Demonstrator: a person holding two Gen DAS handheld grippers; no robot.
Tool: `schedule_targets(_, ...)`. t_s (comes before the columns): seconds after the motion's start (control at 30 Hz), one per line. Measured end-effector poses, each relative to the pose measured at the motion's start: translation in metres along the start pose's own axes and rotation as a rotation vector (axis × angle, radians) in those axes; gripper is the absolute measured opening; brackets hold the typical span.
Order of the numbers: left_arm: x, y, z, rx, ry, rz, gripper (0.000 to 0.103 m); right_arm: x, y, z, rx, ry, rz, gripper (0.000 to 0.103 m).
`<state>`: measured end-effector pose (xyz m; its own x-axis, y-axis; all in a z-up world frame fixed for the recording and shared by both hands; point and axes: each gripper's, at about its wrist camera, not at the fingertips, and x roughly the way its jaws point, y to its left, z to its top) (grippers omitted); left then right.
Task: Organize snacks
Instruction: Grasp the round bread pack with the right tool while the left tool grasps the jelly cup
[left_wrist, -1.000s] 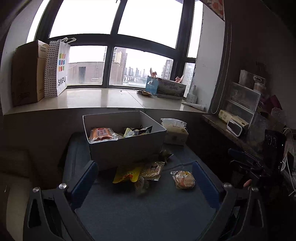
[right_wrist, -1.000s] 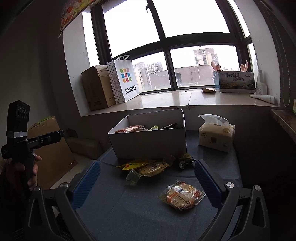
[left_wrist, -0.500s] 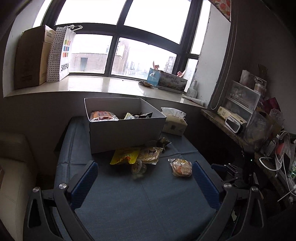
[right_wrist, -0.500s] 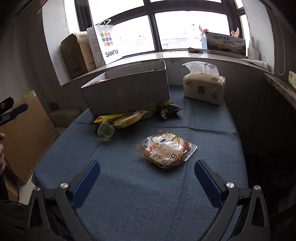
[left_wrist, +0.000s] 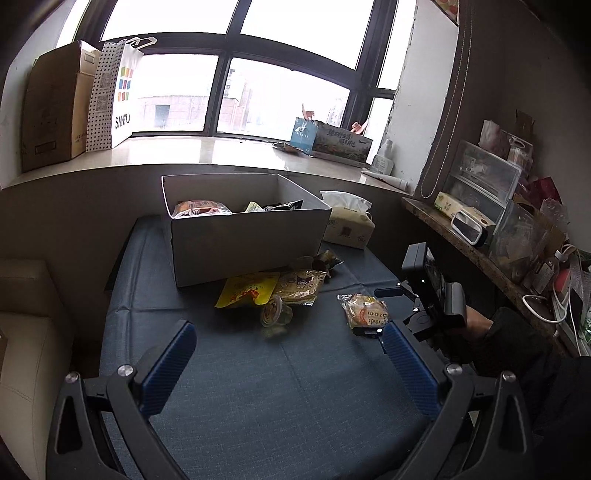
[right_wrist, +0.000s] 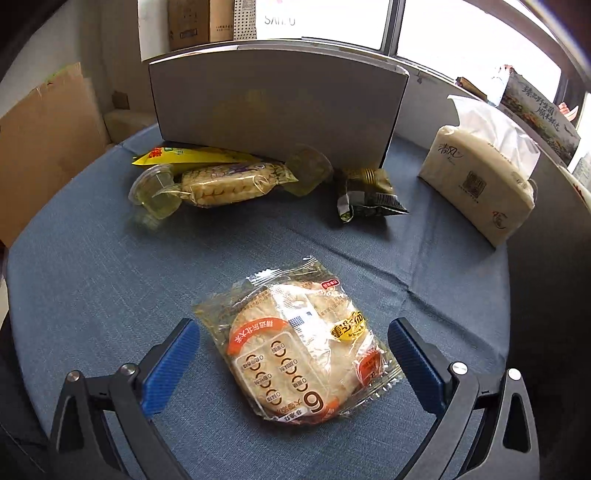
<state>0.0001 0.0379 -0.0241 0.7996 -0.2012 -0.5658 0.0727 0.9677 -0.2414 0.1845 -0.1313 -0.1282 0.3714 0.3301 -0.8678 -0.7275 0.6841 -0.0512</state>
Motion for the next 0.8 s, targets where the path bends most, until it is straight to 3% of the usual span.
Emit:
schedule_targets(0.17,0.009,0.0,-0.004,0.001,0.03,-0.001,0.103,0.008,-0.01,-0.006,0.024,0.009,0.047,0.103)
schedule_targets(0.23,0.013,0.0,-0.007,-0.006,0.041,-0.008,0.103,0.006,-0.009,-0.007,0.034,-0.001,0.038,0.098)
schedule_targets(0.3,0.017,-0.001,-0.009,-0.009,0.051,-0.022,0.103,-0.001,-0.01,-0.01,0.058,-0.017,0.024,0.081)
schedule_targets(0.47,0.033,-0.007,-0.014,0.014,0.088,-0.012,0.103,-0.011,0.0,-0.019,0.063,-0.009,0.016,0.08)
schedule_targets(0.6,0.062,-0.013,-0.013,0.061,0.137,0.002,0.103,-0.039,0.008,-0.026,0.147,-0.097,0.031,0.08)
schedule_targets(0.8,0.136,-0.018,-0.016,0.096,0.267,0.064,0.103,-0.095,0.035,-0.046,0.243,-0.241,0.034,0.08)
